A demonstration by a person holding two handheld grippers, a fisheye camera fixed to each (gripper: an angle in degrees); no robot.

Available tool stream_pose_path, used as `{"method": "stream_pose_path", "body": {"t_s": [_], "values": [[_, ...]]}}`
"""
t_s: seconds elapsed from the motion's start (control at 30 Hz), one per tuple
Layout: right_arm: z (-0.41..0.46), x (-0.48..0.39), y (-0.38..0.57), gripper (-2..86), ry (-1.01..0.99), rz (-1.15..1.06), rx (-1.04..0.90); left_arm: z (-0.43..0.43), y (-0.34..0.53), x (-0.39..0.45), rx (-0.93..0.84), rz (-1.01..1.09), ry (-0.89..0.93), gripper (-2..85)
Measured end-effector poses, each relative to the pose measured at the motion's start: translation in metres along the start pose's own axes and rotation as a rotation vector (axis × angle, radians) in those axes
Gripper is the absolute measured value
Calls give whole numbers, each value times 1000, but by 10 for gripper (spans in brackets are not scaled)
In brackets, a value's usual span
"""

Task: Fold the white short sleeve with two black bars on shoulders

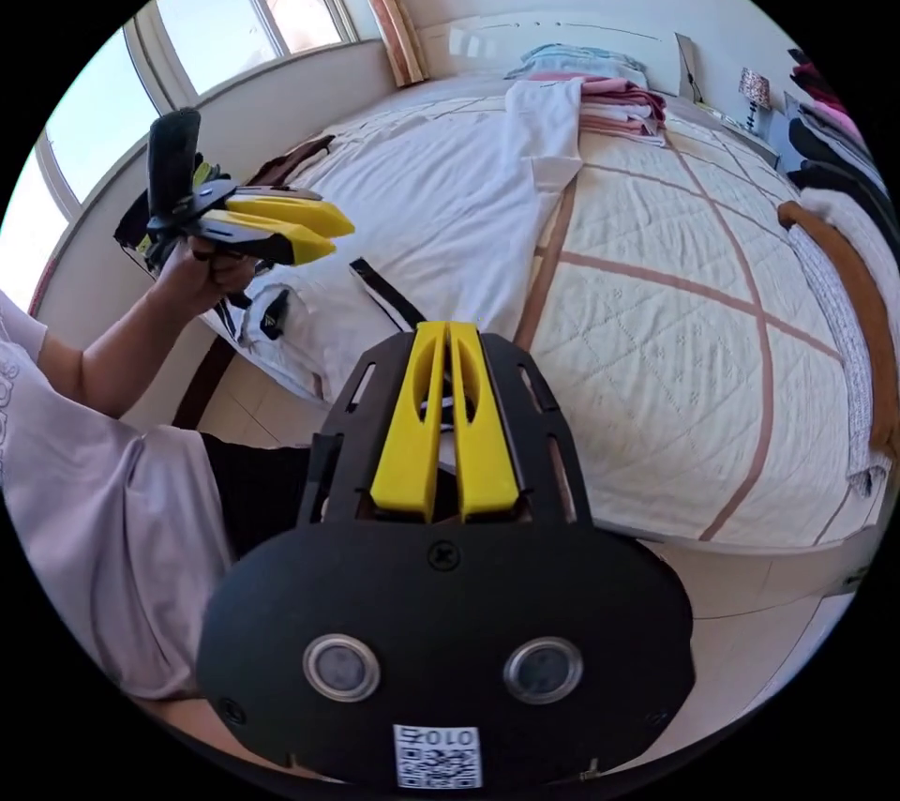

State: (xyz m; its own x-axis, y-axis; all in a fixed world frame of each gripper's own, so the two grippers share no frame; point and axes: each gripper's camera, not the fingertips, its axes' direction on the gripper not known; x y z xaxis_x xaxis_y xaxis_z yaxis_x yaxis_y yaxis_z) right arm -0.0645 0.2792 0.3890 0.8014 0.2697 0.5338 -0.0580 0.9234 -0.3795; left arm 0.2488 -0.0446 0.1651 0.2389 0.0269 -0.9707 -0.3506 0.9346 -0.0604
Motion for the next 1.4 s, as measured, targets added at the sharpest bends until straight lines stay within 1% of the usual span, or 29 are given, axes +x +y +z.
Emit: {"method": "stream_pose_path", "body": {"t_s": [0.07, 0.17, 0.2, 0.27, 0.33, 0.43, 0.47, 0.57, 0.6, 0.67, 0.8, 0.9, 0.97, 1.07, 1.13, 1.2, 1.23, 1.27, 1.33, 1.4], "values": [[-10, -8, 3, 36, 6, -17, 32, 20, -1, 0, -72, -16, -2, 63], [-42, -8, 8, 41, 38, -10, 112, 12, 3, 4, -21, -59, -13, 63], [-47, -7, 10, 51, 55, -3, 115, 3, 4, 12, 5, -46, -53, 63], [-55, -5, 16, 100, 116, 43, 82, -11, 2, 30, 45, 19, -112, 64], [-45, -8, 21, 119, 93, 71, 33, -11, -6, 57, 42, 141, -152, 64], [-7, -14, 31, 109, 56, 150, -47, 15, -15, 77, -9, 231, -167, 65], [6, -15, 35, 99, 46, 193, -57, 21, -17, 78, -28, 228, -164, 65], [15, -18, 37, 59, -23, 275, -12, 52, -19, 70, -160, 166, -126, 65], [14, -19, 37, 52, -27, 283, -11, 54, -17, 67, -149, 145, -99, 65], [12, -25, 38, 47, 35, 283, -25, 50, -14, 64, -129, 100, -81, 65], [38, -24, 37, 47, -13, 287, -69, 53, -6, 77, -114, 111, -91, 71], [51, -47, 23, 55, 45, 166, -111, 41, 0, 94, -106, 159, -80, 82], [49, -70, 21, 77, 166, 73, -142, 19, 13, 109, -78, 202, -128, 87], [34, -101, 27, 99, 305, -37, -101, -25, 58, 133, -76, 253, -333, 91], [26, -120, 19, 103, 301, -79, -109, -52, 103, 154, -121, 287, -503, 91], [24, -150, 7, 104, 300, -196, -102, -68, 132, 167, -147, 278, -548, 92], [33, -173, 3, 105, 348, -306, -101, -74, 148, 174, -164, 262, -541, 92], [51, -193, 4, 105, 401, -432, -122, -75, 156, 177, -173, 256, -535, 93], [86, -212, 12, 106, 456, -581, -178, -70, 180, 189, -246, 264, -538, 96], [113, -223, 17, 107, 491, -661, -231, -62, 195, 197, -295, 278, -559, 97]]}}
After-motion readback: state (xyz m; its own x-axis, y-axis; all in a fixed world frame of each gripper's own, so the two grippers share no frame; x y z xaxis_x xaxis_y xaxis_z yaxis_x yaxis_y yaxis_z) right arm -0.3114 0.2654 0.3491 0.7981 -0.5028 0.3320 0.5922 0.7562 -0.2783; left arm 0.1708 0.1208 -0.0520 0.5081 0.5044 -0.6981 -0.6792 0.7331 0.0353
